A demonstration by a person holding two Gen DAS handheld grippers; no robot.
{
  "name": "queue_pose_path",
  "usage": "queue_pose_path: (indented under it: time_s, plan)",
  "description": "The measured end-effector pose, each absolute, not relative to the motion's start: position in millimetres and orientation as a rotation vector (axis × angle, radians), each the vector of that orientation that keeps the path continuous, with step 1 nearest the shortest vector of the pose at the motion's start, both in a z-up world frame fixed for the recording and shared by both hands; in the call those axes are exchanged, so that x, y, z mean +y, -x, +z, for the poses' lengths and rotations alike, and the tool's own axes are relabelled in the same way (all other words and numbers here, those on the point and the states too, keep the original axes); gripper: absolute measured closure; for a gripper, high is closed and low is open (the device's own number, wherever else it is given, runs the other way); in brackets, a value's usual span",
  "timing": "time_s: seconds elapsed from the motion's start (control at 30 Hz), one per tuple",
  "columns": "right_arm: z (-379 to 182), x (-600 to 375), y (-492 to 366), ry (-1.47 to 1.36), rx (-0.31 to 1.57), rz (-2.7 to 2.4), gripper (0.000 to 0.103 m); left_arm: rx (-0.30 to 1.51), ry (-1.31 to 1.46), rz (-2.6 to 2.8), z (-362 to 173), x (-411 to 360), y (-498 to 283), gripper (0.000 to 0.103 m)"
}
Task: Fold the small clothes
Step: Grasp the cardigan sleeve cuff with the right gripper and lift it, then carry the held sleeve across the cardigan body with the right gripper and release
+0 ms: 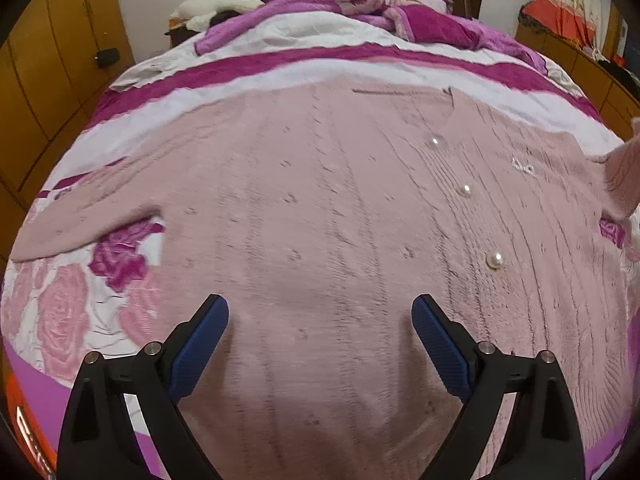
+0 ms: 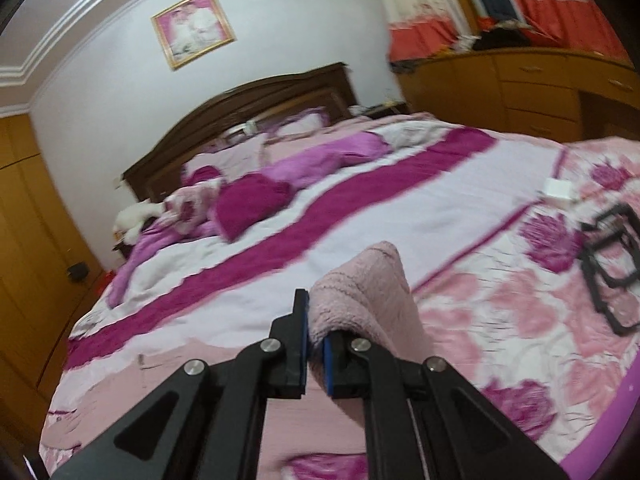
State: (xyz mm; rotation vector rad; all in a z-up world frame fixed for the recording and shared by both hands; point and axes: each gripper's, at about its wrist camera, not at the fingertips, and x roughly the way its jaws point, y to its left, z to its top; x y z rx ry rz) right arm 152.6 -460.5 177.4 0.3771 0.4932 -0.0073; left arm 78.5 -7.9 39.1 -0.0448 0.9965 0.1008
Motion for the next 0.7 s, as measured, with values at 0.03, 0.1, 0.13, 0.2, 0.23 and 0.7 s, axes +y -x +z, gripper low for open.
queue_pose_path:
  time_s: [0.03,0.1,0.13,0.2,0.23,0.7]
  plan:
    - [182,-445,-156,-0.364,0.488,0.018,0.097,0.99,0.051,0.105,42,-4,-77,0.028]
    - [187,-420,-159,-0.343,0.482,0.056,0.097,0.979,0.069,0.116,46,5,-75,0.028]
    - [189,-407,-162,-0.331,0.481,0.076,0.097,0.974,0.077,0.12,48,9,-74,0.028]
    - [194,-377,-166,-0.301,0.48,0.118,0.097,0.964,0.092,0.131,51,18,-72,0.028]
    - [195,-359,-169,-0.285,0.482,0.142,0.097,0.961,0.099,0.138,51,23,-72,0.028]
    - [136,-167,-191,-0.126,0.604,0.382,0.097,0.95,0.178,0.227,46,85,-59,0.029]
